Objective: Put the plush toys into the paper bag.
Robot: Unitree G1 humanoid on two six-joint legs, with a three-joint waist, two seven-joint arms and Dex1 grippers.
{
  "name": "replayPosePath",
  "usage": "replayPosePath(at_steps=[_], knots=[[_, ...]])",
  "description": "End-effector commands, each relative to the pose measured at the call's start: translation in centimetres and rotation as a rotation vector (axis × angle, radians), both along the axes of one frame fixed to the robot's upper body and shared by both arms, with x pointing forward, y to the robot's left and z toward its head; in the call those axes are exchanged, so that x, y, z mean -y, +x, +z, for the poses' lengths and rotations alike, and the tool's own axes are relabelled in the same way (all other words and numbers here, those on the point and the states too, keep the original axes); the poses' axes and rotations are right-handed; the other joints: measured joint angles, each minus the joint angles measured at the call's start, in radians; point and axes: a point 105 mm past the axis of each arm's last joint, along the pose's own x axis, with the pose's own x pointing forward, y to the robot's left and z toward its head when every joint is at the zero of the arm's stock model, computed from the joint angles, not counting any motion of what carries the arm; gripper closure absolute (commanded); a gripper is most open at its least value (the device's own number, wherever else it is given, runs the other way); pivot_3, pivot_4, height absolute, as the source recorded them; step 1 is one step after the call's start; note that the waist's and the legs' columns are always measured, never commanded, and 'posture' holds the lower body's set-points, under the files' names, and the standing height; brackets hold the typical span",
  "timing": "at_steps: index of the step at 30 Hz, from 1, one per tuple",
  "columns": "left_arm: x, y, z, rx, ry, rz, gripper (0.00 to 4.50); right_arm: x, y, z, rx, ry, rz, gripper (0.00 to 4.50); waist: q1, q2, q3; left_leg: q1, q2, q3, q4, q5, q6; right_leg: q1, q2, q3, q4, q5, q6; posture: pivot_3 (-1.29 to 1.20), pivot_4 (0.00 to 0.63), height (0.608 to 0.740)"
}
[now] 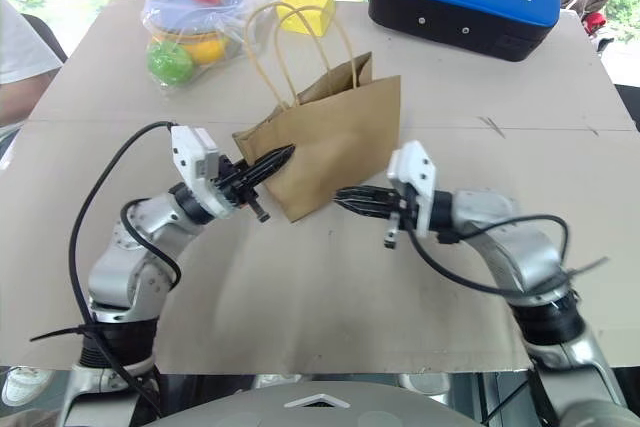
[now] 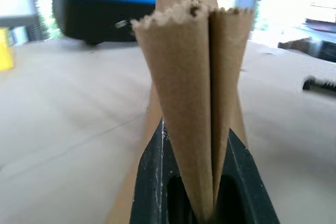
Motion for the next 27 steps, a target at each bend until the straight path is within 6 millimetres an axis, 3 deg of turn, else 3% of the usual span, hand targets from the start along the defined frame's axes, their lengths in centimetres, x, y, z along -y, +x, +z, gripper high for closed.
replayPosePath(at_steps=[1,7,14,15,18,25,27], knots=[[-1.4,-0.7,2.1,0.096,0.132,-0.232,4.47,4.5,-0.7,0.4,0.054,-0.097,-0.138,4.5,0.005,0.0,0.0,0.0,0.0,0.0,0.0,0.0,0.0,0.0,0.0,0.0,0.0,0.0,0.0,0.0,0.15,0.74],[-2.7,0.7,1.6,0.144,0.296,-0.399,4.47,8.8,-1.1,-0.2,0.123,-0.224,-0.271,4.5,0.0,0.001,0.0,0.001,0.0,0.001,0.001,0.0,0.0,0.001,0.0,0.0,-0.001,-0.001,0.0,0.0,0.15,0.74],[-1.8,2.5,1.0,0.14,0.303,-0.481,4.47,10.0,-1.8,0.4,0.165,-0.265,-0.299,4.5,0.0,0.0,0.0,0.0,0.0,0.0,0.001,0.0,0.0,0.001,0.001,0.0,0.0,0.0,0.001,0.0,0.15,0.74],[-1.8,2.6,0.8,0.13,0.303,-0.488,4.5,10.2,-1.7,1.0,0.166,-0.241,-0.311,4.24,0.0,0.0,0.0,0.0,0.0,0.0,0.001,0.0,0.0,0.001,0.001,0.0,0.0,0.0,0.001,0.0,0.15,0.74],[-2.1,2.9,0.4,0.103,0.302,-0.478,3.47,10.2,-1.8,1.9,0.183,-0.215,-0.309,3.38,-0.001,0.0,0.0,0.0,0.0,0.0,0.002,0.0,0.0,0.001,0.001,0.0,0.0,0.0,0.001,0.0,0.15,0.74],[-2.5,2.4,1.8,0.093,0.228,-0.395,0.14,10.0,-1.8,2.2,0.183,-0.22,-0.289,0.0,0.0,0.0,0.0,0.0,0.0,-0.001,0.002,0.0,0.0,0.001,0.001,0.0,0.0,0.0,0.001,0.0,0.15,0.74],[-3.1,2.1,2.0,0.071,0.206,-0.343,0.06,10.2,-1.7,2.2,0.186,-0.229,-0.285,0.0,-0.001,0.0,0.0,0.0,0.0,-0.001,0.002,0.0,0.0,0.001,0.001,0.0,0.0,0.0,0.001,0.0,0.15,0.74]])
